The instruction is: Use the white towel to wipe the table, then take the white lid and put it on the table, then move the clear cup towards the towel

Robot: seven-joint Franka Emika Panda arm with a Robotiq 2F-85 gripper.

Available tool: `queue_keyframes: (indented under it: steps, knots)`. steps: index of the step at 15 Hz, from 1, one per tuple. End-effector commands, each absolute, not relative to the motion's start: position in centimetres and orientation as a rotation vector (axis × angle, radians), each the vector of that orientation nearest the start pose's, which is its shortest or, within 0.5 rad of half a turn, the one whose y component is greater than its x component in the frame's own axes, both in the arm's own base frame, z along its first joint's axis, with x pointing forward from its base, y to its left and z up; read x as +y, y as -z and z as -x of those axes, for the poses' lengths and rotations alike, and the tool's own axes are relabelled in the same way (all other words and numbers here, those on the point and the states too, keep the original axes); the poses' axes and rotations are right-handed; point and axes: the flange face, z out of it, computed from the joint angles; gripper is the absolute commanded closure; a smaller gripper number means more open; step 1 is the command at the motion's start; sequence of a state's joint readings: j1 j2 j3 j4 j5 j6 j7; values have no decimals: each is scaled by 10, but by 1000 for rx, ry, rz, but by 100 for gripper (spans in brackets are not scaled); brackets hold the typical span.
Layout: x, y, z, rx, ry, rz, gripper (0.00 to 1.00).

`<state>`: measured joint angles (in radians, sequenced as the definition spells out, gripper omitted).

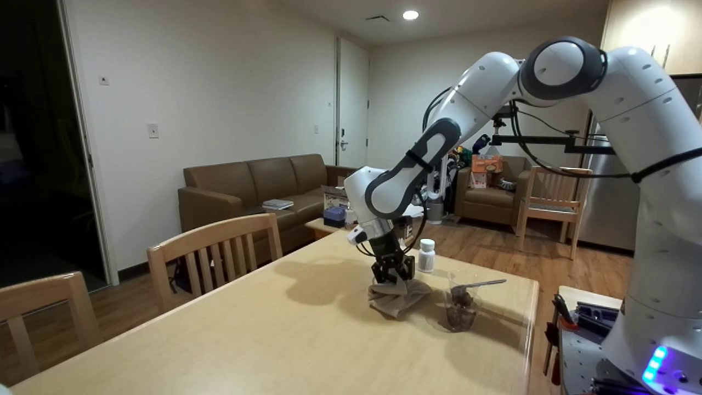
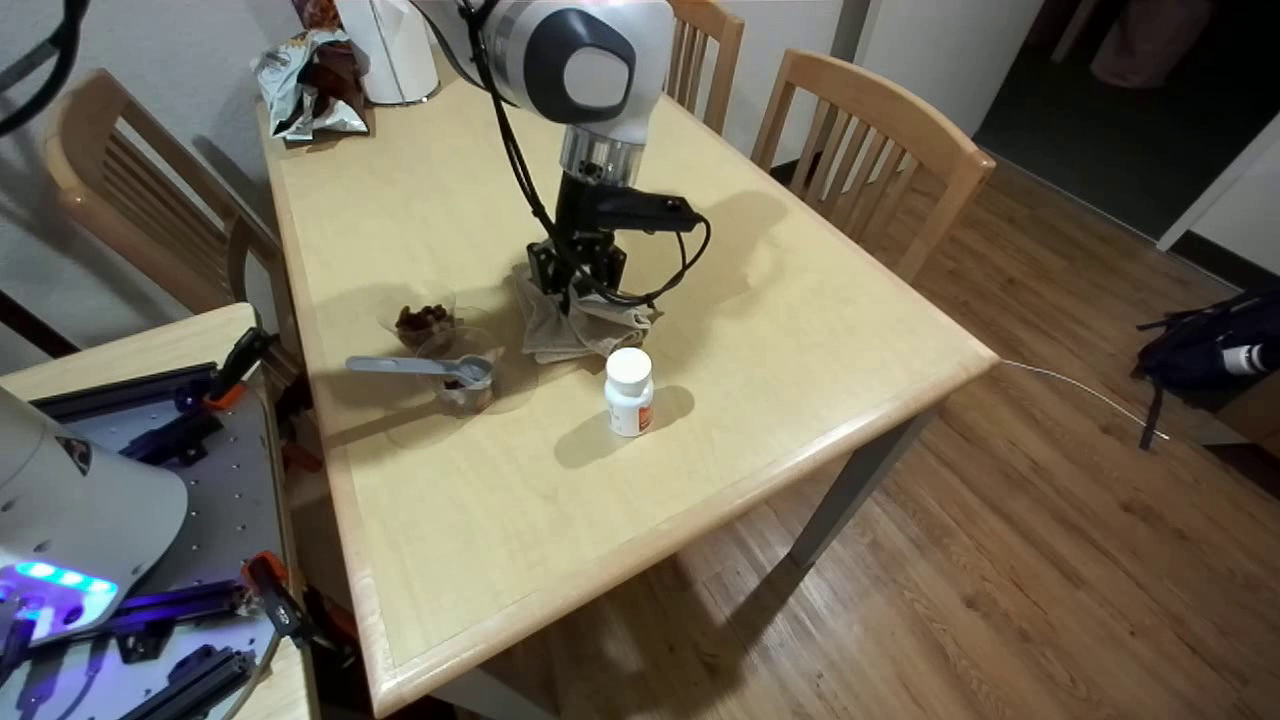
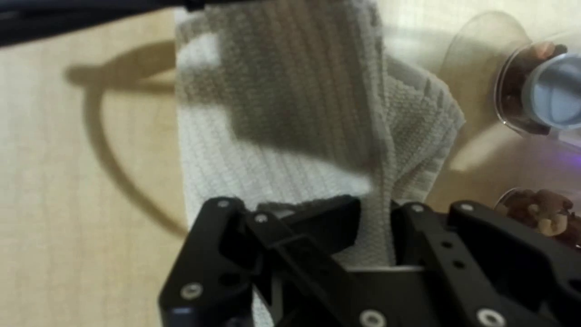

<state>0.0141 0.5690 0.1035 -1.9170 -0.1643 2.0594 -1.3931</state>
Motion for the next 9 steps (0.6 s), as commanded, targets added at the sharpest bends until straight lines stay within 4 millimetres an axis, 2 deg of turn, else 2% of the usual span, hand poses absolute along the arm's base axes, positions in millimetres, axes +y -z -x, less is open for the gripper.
queue_keyframes:
  steps: [1, 5, 9]
  knots:
    - [42, -163, -579, 2305, 599, -2274, 98]
    - [36, -163, -600, 2273, 545, -2269, 98]
    - [41, -178, -640, 2241, 462, -2253, 98]
